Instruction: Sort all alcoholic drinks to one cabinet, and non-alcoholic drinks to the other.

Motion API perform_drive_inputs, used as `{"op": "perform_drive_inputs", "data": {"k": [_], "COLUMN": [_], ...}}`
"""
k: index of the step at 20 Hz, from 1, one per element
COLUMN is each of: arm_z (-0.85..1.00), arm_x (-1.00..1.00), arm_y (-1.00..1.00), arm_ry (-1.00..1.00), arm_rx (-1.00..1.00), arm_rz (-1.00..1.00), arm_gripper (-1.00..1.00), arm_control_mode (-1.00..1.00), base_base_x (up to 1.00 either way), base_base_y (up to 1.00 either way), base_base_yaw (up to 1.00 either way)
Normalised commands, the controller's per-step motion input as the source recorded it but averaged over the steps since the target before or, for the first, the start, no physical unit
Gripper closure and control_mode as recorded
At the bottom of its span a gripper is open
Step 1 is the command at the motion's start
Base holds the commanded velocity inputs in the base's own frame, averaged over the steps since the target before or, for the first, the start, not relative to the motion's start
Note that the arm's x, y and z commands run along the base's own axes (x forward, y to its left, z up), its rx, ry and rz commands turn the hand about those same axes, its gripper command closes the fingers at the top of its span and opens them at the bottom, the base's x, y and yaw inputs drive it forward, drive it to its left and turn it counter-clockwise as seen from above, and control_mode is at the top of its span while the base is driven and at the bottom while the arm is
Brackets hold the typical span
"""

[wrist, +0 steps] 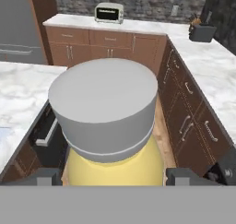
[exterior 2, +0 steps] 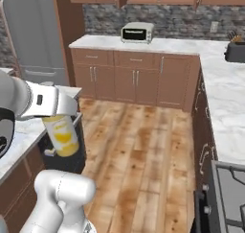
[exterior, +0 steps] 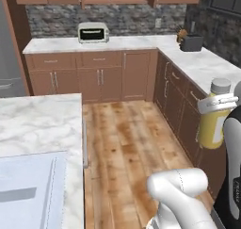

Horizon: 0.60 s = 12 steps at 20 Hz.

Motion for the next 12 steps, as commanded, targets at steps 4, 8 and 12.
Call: {"op": "perform_drive_inputs", "data": {"k": [4,8,12], "arm_z": [0.00,0.00,0.00], "arm_x": [0.00,0.00,0.00], "arm_y": [0.00,0.00,0.00], "arm_ry": [0.00,0.00,0.00], "arm_rx": [0.00,0.00,0.00], "arm_rz": [0.00,0.00,0.00], "arm_gripper": [1.00,1.00,1.00], "arm_control_mode": [1.00,1.00,1.00], "base_base_x": [1.00,1.00,1.00], "base_base_y": [-0.35,-0.29,-0.26], "base_base_yaw": [0.09,0.05,0.01]}}
